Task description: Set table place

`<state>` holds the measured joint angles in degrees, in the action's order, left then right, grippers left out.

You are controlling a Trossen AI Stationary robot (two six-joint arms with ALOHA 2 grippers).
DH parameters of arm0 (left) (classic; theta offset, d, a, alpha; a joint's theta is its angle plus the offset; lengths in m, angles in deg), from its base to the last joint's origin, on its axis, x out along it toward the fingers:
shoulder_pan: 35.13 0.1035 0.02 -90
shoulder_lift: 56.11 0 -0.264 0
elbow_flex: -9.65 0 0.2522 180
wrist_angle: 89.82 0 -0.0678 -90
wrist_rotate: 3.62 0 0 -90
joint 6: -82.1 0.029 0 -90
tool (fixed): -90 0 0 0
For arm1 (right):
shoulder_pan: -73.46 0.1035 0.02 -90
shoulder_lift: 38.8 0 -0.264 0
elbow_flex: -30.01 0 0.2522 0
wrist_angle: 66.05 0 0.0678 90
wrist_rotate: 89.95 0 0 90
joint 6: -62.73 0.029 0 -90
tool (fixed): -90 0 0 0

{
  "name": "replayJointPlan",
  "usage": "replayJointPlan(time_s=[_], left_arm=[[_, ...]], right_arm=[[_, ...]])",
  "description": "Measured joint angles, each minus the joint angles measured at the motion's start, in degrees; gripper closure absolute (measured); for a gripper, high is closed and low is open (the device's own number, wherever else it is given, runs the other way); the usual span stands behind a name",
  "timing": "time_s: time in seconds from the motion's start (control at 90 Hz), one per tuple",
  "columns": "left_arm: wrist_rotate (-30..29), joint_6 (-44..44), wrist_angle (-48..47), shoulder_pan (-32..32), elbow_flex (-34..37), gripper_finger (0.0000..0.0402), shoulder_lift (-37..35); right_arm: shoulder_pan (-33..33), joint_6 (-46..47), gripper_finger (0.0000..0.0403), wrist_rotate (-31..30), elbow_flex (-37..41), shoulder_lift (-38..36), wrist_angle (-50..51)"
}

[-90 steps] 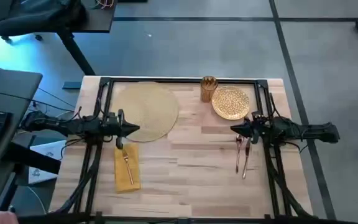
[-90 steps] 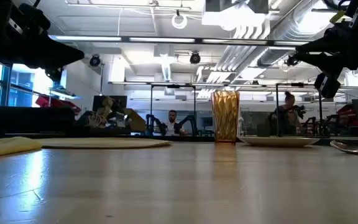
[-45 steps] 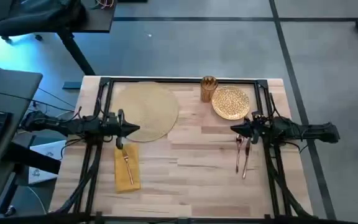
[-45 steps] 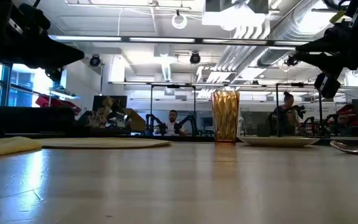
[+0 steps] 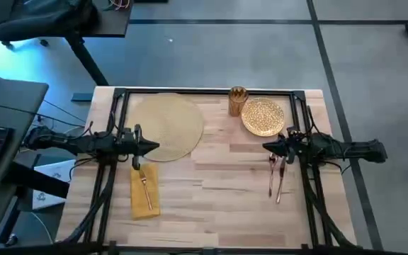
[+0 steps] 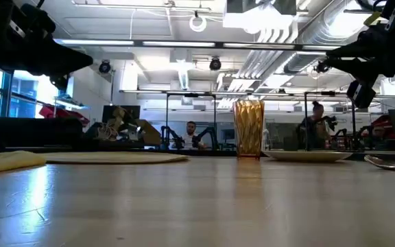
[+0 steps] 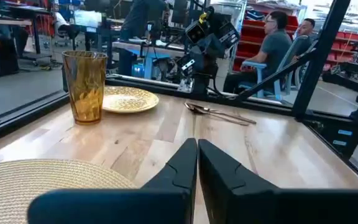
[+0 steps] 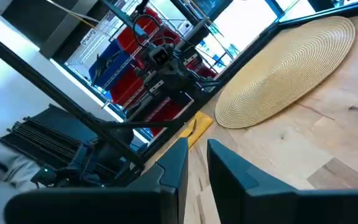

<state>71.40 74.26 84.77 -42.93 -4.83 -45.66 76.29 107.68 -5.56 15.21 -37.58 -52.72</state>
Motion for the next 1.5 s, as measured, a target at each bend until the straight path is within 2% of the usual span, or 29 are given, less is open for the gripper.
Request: replayJointPlan(time_s=[0.178,0.278,0.4,0.522,0.589,0.678,0.8,0.944,1.1,1.211,1.333,1.5], left_arm=[[-0.06,-1.26,0.97,-0.02,-0.01,0.0400,0.01],[3.08,-15.79,7.94,-0.09,0.01,0.0400,0.01],[0.67,-32.93,14.92,-0.07,0.00,0.0401,0.51],[-5.20,-38.75,18.76,-0.09,-0.57,0.0401,1.11],[-6.75,-40.57,12.50,-0.09,-3.62,0.0401,1.95],[-3.98,-43.33,-5.96,-0.46,-13.41,0.0401,5.90],[-0.87,-49.24,-35.56,-2.64,-29.15,0.0401,17.92],[8.18,-62.24,-55.09,-5.31,-41.79,0.0401,33.99],[20.25,-84.61,-55.15,-10.20,-44.81,0.0398,48.13],[27.38,-97.11,-54.73,-13.49,-44.77,0.0379,57.09],[33.07,-101.65,-54.76,-14.40,-44.27,0.0340,64.69],[32.65,-105.02,-54.85,-13.42,-44.20,0.0281,71.19]], right_arm=[[-0.01,0.01,0.0359,0.01,-0.01,0.01,-0.01],[-0.01,0.01,0.0359,0.01,-0.01,0.01,-0.01],[-0.01,0.01,0.0359,0.01,-0.01,0.01,0.00],[-0.02,0.00,0.0359,0.00,-0.01,-0.01,-0.02],[-0.01,0.00,0.0359,0.02,0.00,-0.01,0.00],[0.01,0.02,0.0359,0.02,0.00,-0.05,-0.02],[0.01,0.00,0.0359,0.00,0.00,-0.03,-0.02],[-0.01,0.02,0.0359,0.01,-0.01,-0.03,-0.02],[0.00,0.01,0.0359,0.02,-0.02,-0.01,-0.02],[-0.01,0.01,0.0359,0.01,0.00,-0.03,-0.02],[0.00,-0.01,0.0359,0.02,0.00,-0.01,-0.02],[-0.02,-0.01,0.0359,0.00,-0.01,-0.01,-0.02]])
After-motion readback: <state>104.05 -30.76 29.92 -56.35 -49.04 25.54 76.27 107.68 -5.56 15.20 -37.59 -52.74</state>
